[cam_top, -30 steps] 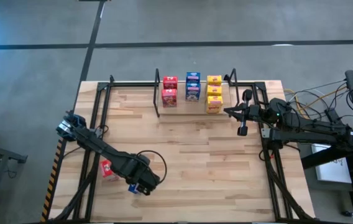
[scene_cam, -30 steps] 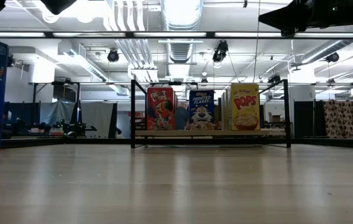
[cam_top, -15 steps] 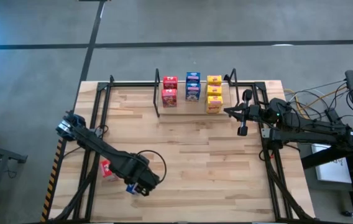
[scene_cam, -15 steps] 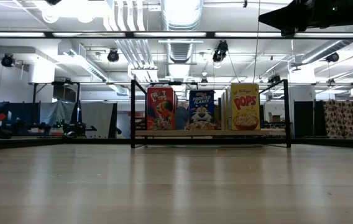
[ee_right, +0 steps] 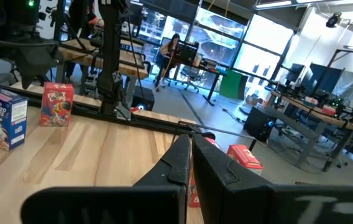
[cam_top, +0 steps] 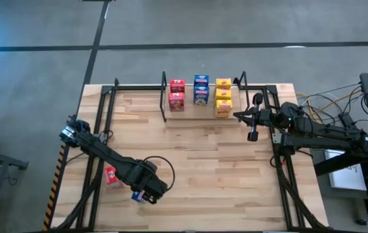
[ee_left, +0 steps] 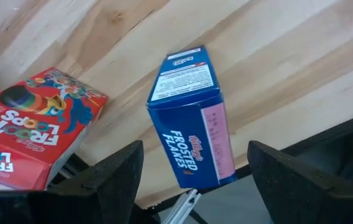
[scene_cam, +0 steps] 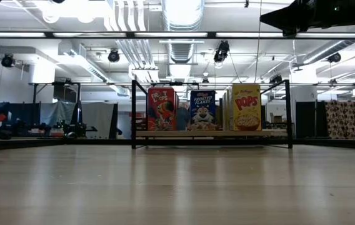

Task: Stack cereal on shelf
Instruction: Put the blue cereal box on the shelf aligned with the other blue cereal boxes

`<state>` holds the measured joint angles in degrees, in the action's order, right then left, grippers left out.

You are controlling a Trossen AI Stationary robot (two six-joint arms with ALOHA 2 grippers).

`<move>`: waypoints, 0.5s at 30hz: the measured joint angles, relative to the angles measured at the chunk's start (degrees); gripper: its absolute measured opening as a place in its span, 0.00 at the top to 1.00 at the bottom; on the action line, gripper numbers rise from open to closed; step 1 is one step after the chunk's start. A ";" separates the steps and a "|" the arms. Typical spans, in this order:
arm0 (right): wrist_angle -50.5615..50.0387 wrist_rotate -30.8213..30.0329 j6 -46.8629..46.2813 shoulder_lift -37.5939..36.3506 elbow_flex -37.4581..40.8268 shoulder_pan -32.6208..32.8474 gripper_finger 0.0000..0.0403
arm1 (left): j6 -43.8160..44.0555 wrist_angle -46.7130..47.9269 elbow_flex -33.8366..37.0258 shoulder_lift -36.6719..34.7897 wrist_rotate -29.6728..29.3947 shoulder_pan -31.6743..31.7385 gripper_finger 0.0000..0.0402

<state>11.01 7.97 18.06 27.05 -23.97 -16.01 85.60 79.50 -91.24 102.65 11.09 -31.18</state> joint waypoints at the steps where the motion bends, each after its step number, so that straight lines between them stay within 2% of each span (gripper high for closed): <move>1: 0.01 0.00 0.00 0.00 0.00 0.00 0.98 | -0.02 -0.02 0.00 0.08 0.00 0.00 0.32; 15: 0.00 -0.02 0.02 0.00 0.00 0.01 0.98 | -2.99 -0.23 0.04 3.17 0.15 0.00 0.32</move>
<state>11.00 7.94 18.08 27.05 -23.97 -16.00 82.61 79.28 -91.20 105.82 11.25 -31.18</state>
